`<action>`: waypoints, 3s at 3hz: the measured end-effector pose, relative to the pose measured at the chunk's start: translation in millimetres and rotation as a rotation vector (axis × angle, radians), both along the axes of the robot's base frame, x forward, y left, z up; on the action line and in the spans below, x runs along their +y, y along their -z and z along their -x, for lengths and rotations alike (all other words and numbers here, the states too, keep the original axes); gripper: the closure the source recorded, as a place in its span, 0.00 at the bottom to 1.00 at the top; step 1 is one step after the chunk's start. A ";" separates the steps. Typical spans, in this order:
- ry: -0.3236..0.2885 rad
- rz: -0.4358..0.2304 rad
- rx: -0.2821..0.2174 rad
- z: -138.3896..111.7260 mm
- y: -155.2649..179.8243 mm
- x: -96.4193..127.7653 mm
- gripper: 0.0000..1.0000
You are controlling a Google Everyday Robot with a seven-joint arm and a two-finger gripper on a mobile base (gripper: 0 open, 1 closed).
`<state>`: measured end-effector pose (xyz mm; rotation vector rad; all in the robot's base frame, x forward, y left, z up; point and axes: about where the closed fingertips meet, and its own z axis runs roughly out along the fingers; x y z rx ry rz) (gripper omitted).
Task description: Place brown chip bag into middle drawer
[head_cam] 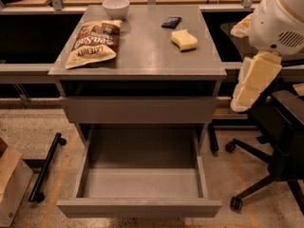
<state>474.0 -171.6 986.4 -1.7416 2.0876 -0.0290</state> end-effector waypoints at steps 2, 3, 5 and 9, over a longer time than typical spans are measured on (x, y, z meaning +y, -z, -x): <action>-0.074 -0.088 -0.021 -24.1 -0.7 45.8 0.00; -0.143 -0.140 -0.045 -38.1 3.1 87.4 0.00; -0.211 -0.314 -0.092 -106.4 7.4 182.3 0.00; -0.137 -0.519 -0.109 -179.1 36.9 261.5 0.00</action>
Offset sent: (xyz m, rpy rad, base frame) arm 0.0213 0.0397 0.0005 0.0745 -0.0184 0.0649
